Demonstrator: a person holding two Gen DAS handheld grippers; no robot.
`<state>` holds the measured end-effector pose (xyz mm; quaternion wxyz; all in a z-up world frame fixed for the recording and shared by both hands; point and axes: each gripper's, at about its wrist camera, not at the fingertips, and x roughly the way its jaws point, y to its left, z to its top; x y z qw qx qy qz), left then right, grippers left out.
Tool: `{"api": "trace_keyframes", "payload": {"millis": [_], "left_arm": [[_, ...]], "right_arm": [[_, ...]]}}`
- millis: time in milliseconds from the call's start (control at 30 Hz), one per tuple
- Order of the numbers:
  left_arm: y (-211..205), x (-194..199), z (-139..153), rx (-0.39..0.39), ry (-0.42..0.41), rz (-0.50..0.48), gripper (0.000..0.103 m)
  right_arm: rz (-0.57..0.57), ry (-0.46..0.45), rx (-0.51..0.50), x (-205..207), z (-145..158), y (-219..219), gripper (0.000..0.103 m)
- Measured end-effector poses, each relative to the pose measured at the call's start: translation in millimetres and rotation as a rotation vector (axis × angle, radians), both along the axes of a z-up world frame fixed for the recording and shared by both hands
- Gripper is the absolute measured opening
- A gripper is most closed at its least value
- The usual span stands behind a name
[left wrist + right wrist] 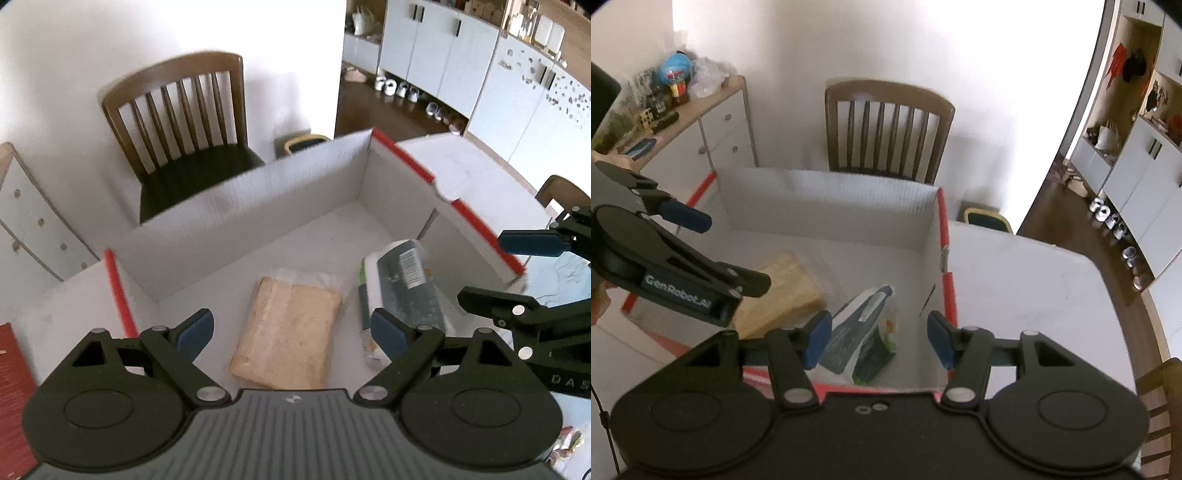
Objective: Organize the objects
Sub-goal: 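Open both tools to drop the bread and wipes packet into the box, then move both tools back over the items on the table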
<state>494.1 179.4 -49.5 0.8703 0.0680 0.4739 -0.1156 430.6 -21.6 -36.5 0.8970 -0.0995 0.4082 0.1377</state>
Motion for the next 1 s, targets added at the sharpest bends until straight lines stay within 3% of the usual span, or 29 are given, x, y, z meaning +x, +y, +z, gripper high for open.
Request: {"api": "trace_keyframes", "payload": {"millis": [433, 1000], "left_arm": [[-23, -79, 58, -0.032, -0.08, 0.08, 0.092], [-53, -188, 84, -0.065, -0.171, 0.195, 0.092]], "right_arm": [[0.096, -0.051, 0.069, -60, 40, -31, 0.06], [0.224, -0.083, 0.096, -136, 49, -77, 0.067]]}}
